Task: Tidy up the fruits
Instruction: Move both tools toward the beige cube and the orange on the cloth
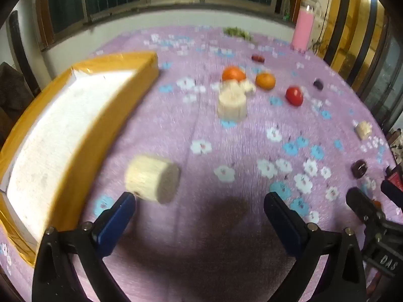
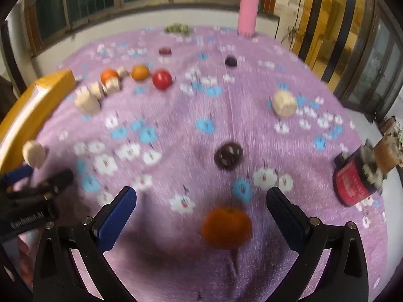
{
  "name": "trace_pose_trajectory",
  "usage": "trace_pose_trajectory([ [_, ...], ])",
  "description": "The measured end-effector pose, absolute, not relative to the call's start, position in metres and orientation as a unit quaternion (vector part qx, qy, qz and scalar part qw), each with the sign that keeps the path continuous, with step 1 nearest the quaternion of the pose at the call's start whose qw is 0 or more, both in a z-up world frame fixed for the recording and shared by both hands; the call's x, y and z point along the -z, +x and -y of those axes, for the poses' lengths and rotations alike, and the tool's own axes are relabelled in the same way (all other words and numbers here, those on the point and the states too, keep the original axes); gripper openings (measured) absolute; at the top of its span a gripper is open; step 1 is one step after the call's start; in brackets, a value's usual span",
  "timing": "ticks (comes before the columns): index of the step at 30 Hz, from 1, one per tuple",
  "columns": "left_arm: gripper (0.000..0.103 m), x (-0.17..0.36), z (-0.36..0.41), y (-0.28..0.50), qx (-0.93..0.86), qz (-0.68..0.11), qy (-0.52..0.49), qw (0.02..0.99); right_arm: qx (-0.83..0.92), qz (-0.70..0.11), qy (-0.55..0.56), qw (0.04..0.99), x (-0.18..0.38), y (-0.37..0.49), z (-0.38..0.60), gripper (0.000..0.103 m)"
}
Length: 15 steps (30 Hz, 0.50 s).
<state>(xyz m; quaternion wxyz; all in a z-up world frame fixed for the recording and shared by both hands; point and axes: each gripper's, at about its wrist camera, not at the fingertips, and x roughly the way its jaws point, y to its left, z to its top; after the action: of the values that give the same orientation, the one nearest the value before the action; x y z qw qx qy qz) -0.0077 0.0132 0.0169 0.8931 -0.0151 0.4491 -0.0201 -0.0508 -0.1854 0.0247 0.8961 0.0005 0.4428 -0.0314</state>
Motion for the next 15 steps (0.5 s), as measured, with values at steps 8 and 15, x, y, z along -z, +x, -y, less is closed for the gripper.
trace_pose_trajectory([
  [8,0.103,-0.068,-0.047,-0.024,0.017,-0.354,0.005,0.935,0.014,-0.384,0.003,0.923,-0.073,-0.037,0.171,0.103],
  [15,0.103,-0.084,-0.084,-0.036,-0.008,-0.313,0.001,0.950,0.009,-0.345,-0.001,0.939,-0.101,-0.064,0.156,0.103],
])
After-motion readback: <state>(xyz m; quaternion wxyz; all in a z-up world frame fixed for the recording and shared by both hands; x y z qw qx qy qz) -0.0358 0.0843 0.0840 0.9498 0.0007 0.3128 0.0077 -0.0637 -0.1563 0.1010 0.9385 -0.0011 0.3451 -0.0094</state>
